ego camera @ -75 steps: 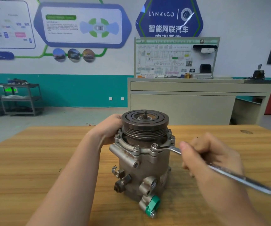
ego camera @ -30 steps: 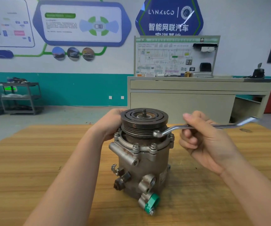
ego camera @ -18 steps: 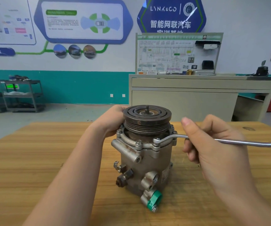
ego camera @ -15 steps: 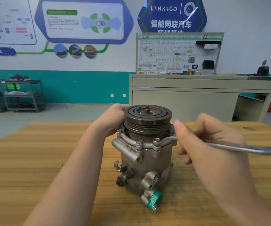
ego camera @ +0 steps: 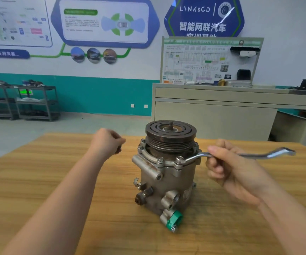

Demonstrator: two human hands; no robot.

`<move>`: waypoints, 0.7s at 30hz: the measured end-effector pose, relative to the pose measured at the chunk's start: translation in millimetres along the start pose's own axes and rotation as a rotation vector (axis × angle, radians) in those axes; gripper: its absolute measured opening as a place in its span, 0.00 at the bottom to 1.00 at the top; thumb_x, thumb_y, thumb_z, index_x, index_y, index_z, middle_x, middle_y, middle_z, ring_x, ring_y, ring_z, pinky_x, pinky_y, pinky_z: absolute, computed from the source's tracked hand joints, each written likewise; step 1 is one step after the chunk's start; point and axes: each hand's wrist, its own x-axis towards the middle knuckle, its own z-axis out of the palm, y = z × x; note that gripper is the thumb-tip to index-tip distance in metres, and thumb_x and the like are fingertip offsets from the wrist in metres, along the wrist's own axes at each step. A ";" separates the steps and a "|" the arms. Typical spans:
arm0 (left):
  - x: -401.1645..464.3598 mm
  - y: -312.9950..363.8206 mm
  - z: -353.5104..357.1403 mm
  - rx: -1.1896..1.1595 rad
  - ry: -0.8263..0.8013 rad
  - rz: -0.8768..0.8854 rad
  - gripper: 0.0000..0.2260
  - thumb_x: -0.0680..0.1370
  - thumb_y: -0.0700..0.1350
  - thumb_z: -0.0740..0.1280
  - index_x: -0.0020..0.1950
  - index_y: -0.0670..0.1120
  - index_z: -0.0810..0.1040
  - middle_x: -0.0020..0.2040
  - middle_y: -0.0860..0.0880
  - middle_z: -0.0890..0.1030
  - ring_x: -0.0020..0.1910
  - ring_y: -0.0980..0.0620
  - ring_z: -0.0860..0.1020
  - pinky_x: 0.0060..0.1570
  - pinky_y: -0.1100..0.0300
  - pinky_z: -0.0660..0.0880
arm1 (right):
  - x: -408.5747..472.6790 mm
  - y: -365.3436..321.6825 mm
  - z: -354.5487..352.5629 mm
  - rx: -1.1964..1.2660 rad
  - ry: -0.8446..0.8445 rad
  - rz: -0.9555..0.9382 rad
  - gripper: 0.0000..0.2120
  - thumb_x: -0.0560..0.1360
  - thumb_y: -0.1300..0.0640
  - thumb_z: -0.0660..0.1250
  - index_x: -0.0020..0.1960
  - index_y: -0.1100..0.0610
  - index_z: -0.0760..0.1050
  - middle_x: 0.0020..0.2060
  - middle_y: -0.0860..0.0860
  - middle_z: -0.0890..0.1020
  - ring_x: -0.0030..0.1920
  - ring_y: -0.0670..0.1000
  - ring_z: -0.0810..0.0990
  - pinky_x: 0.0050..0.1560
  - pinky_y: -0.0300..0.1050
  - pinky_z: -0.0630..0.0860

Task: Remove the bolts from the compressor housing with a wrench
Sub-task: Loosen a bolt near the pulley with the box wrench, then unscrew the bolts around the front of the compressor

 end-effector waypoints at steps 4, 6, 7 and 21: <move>-17.5 -53.0 -8.9 0.474 -0.079 -0.117 0.07 0.78 0.42 0.69 0.53 0.40 0.83 0.48 0.42 0.84 0.49 0.45 0.81 0.47 0.57 0.78 | 18.1 2.3 1.1 0.125 0.117 0.189 0.08 0.64 0.61 0.70 0.35 0.56 0.70 0.22 0.50 0.71 0.19 0.41 0.67 0.17 0.31 0.62; -23.8 -73.6 -7.7 0.532 -0.050 -0.161 0.08 0.78 0.39 0.67 0.55 0.42 0.83 0.53 0.42 0.83 0.54 0.44 0.80 0.49 0.57 0.75 | 22.0 5.7 4.0 0.142 0.162 0.151 0.10 0.64 0.60 0.71 0.36 0.55 0.68 0.21 0.49 0.71 0.17 0.41 0.66 0.16 0.31 0.61; -25.4 -81.1 -6.2 0.531 -0.020 -0.177 0.09 0.78 0.38 0.66 0.56 0.43 0.82 0.54 0.41 0.82 0.55 0.43 0.79 0.51 0.57 0.74 | 22.1 6.7 6.2 0.158 0.177 0.119 0.11 0.63 0.59 0.71 0.35 0.55 0.67 0.21 0.49 0.71 0.17 0.40 0.66 0.15 0.31 0.60; -86.0 7.2 -6.4 -0.417 0.054 0.472 0.13 0.75 0.66 0.59 0.52 0.61 0.75 0.60 0.68 0.72 0.60 0.69 0.71 0.59 0.64 0.70 | -23.2 19.7 33.3 -0.557 0.491 -0.824 0.19 0.72 0.44 0.68 0.28 0.52 0.69 0.25 0.51 0.79 0.22 0.46 0.74 0.25 0.34 0.70</move>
